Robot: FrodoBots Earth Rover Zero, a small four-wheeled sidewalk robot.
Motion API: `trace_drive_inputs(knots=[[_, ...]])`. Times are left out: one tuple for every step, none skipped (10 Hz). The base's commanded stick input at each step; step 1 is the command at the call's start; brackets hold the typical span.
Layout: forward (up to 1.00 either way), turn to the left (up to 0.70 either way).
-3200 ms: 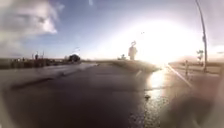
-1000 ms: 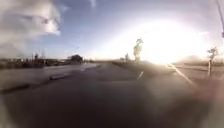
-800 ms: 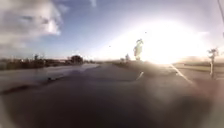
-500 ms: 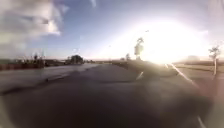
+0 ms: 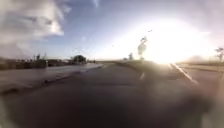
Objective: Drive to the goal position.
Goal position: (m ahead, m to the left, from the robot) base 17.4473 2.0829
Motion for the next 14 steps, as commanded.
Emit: trace_drive_inputs(knots=[[0.7, 0.0], [0.7, 0.0], [0.7, 0.0], [0.7, 0.0], [0.7, 0.0], [0.7, 0.0], [0.7, 0.0], [0.7, 0.0], [0.7, 0.0], [0.7, -0.14], [0.7, -0.14], [0.7, -0.14], [0.7, -0.14], [0.7, -0.14]])
